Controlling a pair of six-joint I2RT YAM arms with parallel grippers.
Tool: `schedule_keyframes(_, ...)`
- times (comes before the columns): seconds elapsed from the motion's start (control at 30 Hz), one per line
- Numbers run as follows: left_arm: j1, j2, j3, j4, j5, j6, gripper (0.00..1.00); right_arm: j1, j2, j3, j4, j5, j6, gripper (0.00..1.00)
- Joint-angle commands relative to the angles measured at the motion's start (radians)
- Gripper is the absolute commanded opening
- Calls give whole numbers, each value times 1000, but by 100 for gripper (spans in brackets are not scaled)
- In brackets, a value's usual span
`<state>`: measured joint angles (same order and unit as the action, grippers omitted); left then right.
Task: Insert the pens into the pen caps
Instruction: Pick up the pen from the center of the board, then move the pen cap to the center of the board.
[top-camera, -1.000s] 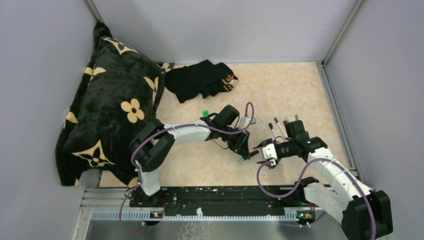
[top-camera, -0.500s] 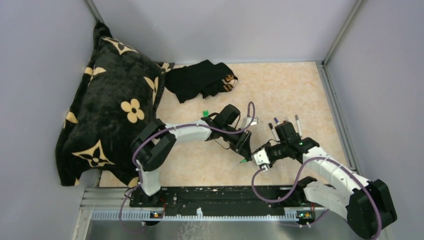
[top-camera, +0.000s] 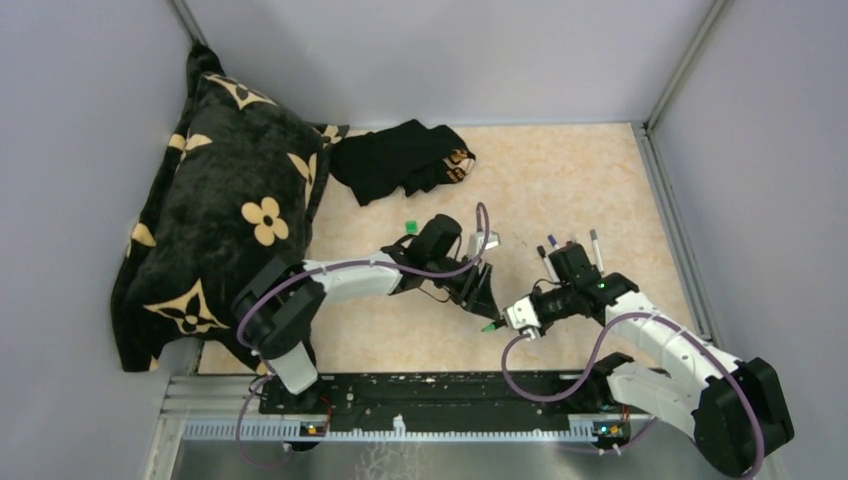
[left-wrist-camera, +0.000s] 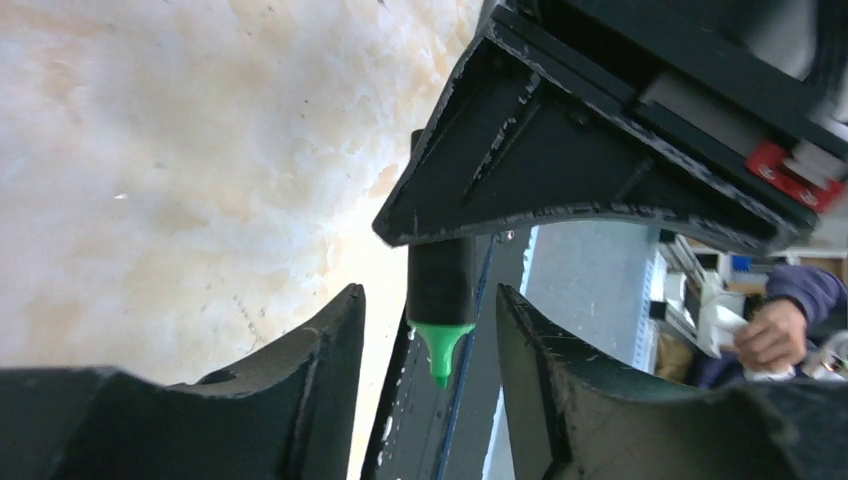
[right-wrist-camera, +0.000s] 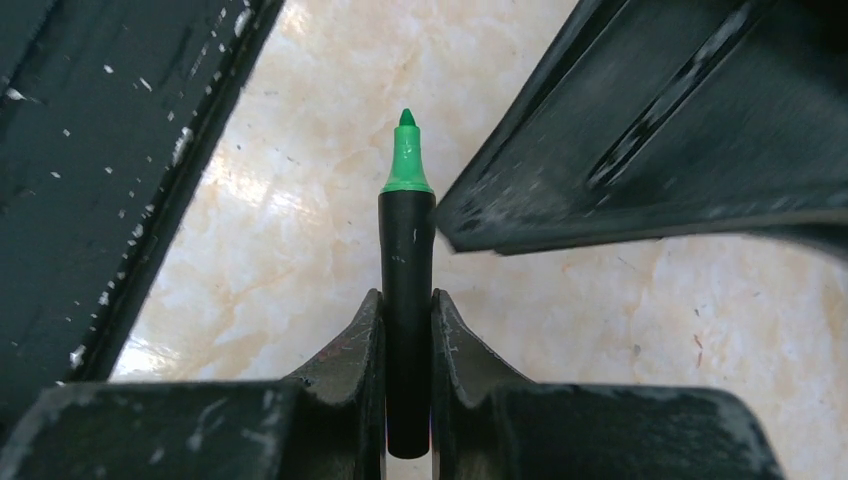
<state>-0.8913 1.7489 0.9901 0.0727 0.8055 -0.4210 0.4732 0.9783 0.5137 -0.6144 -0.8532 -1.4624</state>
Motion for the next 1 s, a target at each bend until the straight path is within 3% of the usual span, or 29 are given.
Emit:
schedule_keyframes(0.0,35,-178,-98,120,-165,19,59,-25,-7,78,-87,-90,63,0)
schedule_keyframes(0.2,60,-349,-210,106,-519,98,74,-67,-6,113,-83,-94,186,0)
schedule_keyframes(0.37,80,-394,-225,74,-775,154,98,-83,-7,123,-65,-83,237,0)
schedule_keyframes(0.53,141,-320,-150,-33,-974,162,98,-93,-10,123,-62,-80,244,0)
schedule_keyframes(0.7,198,-171,-3,-195,-1076,125,98,-99,-10,121,-55,-76,250,0)
schedule_keyframes(0.97,261,-20,92,-237,-1125,140,81,-101,-9,118,-48,-71,258,0)
